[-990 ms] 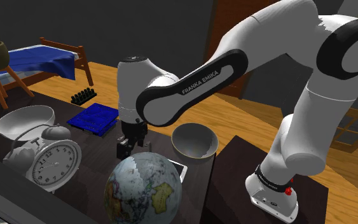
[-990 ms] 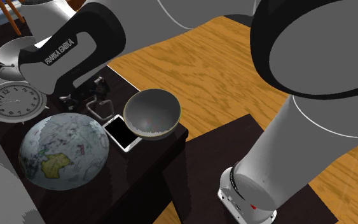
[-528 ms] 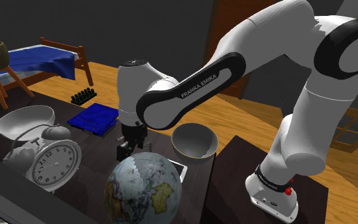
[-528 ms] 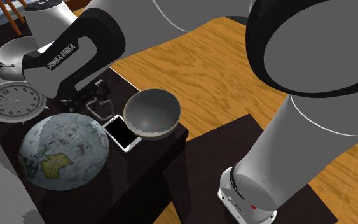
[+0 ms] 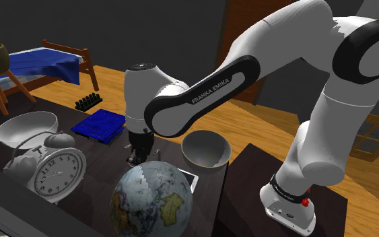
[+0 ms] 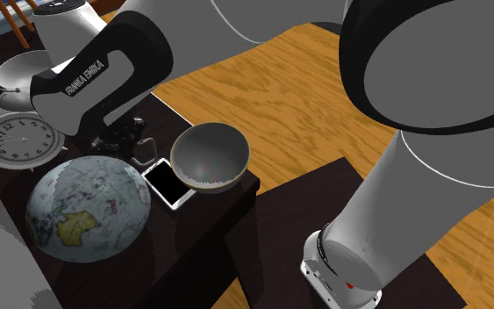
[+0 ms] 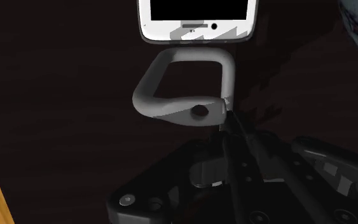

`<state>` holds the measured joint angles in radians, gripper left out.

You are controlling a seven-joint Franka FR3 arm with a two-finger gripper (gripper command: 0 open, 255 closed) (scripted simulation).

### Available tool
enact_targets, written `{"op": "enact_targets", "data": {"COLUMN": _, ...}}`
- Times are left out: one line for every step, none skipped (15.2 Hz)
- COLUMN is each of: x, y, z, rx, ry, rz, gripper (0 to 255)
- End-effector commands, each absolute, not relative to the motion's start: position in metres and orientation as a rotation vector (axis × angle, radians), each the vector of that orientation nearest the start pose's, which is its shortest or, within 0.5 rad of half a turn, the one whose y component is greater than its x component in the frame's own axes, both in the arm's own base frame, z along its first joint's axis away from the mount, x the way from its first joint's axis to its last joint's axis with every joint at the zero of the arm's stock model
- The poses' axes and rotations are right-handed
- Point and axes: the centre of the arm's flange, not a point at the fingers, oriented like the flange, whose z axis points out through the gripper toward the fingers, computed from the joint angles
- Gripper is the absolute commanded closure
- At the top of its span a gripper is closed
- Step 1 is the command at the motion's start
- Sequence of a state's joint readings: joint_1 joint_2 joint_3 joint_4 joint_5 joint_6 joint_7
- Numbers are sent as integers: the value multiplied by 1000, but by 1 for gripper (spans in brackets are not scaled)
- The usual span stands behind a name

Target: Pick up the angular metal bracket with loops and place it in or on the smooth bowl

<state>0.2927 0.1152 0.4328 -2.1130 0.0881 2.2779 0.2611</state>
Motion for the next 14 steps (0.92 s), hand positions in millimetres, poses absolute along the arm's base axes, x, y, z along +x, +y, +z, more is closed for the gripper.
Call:
{"op": "enact_targets", "data": {"x": 424, "y": 374, "z": 372, "rx": -2949, "ry": -606, "rz": 5, "gripper": 255}}
{"op": "enact_targets", "data": {"x": 424, "y": 374, "z": 372, "rx": -2949, "ry": -606, "rz": 5, "gripper": 255}}
{"op": "enact_targets", "data": {"x": 424, "y": 374, "z": 372, "rx": -2949, "ry": -606, "rz": 5, "gripper": 255}}
{"op": "enact_targets", "data": {"x": 424, "y": 374, "z": 372, "rx": -2949, "ry": -606, "rz": 5, "gripper": 0}}
{"op": "enact_targets", "data": {"x": 438, "y": 388, "z": 380, "rx": -2990, "ry": -638, "rz": 60, "gripper": 0}}
{"op": "enact_targets", "data": {"x": 452, "y": 401, "z": 386, "rx": -3029, "ry": -671, "rz": 116, "gripper": 0}}
{"op": "enact_targets", "data": {"x": 466, "y": 416, "z": 392, "rx": -3067, "ry": -704, "rz": 174, "gripper": 0}}
{"op": "enact_targets", "data": {"x": 470, "y": 420, "z": 394, "rx": -3078, "ry": -714, "rz": 191, "gripper": 0}}
{"op": "enact_targets", "data": {"x": 469, "y": 420, "z": 388, "rx": -3078, "ry": -714, "rz": 191, "gripper": 0}}
{"op": "enact_targets", "data": {"x": 468, "y": 420, "z": 383, "rx": -3078, "ry": -714, "rz": 191, "gripper": 0}}
{"op": "enact_targets", "data": {"x": 468, "y": 419, "z": 378, "rx": -3078, "ry": -714, "rz": 191, "gripper": 0}}
{"op": "enact_targets", "data": {"x": 467, "y": 419, "z": 373, "rx": -3078, "ry": -714, "rz": 191, "gripper": 0}}
{"op": "enact_targets", "data": {"x": 467, "y": 419, "z": 367, "rx": -3078, "ry": -714, "rz": 191, "gripper": 0}}
{"op": "enact_targets", "data": {"x": 466, "y": 419, "z": 362, "rx": -3078, "ry": -714, "rz": 191, "gripper": 0}}
